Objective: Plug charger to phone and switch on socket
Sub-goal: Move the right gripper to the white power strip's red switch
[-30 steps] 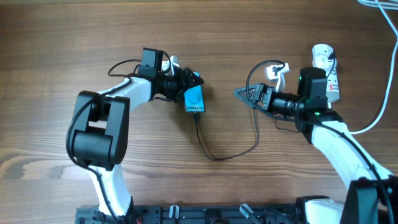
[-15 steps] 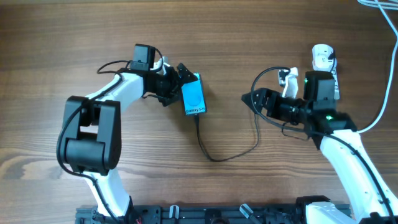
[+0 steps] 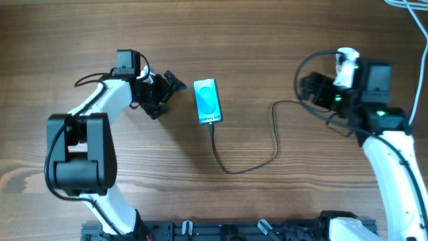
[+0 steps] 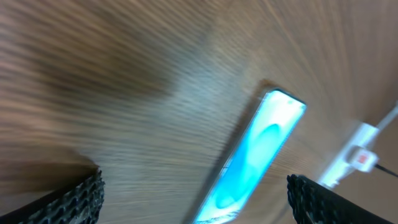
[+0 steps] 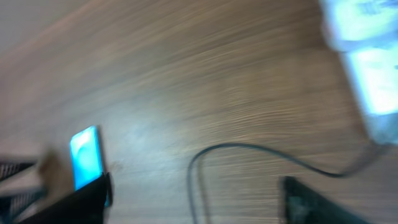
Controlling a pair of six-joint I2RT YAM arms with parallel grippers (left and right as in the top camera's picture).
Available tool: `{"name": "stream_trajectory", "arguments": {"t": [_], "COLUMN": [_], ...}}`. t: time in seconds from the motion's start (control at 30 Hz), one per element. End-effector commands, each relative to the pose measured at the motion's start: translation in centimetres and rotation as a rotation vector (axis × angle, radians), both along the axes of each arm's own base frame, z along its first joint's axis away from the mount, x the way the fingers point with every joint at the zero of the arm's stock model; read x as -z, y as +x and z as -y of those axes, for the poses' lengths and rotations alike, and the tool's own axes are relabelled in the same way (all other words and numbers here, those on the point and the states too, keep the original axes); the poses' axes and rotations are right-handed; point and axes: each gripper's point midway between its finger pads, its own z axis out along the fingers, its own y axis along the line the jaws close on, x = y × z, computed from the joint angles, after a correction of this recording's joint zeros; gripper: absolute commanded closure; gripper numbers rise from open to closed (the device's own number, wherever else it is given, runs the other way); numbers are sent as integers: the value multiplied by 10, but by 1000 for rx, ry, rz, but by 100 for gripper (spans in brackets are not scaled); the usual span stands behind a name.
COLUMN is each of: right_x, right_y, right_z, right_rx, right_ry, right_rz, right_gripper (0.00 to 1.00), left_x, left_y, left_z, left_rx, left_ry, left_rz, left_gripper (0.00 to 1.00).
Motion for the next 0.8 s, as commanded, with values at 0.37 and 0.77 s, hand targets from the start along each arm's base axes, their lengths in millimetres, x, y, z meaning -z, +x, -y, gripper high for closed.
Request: {"name": "stream_trajectory", "arguments": {"t": [0.37,0.77], "right_x": [75,95], "right_y": [20,70], "right_z": [122,166], "right_rx": [351,420], "right_ry": [120,109], "right_rz": [-174,-130], "right_gripper": [96,96], "left_x": [-100,-106], "left_y": [-5,-14], "left_z": [-1,29], "left_rx": [131,206], "left_ry": [137,123], "left_rz": [329,351], "left_gripper": [0,0]}}
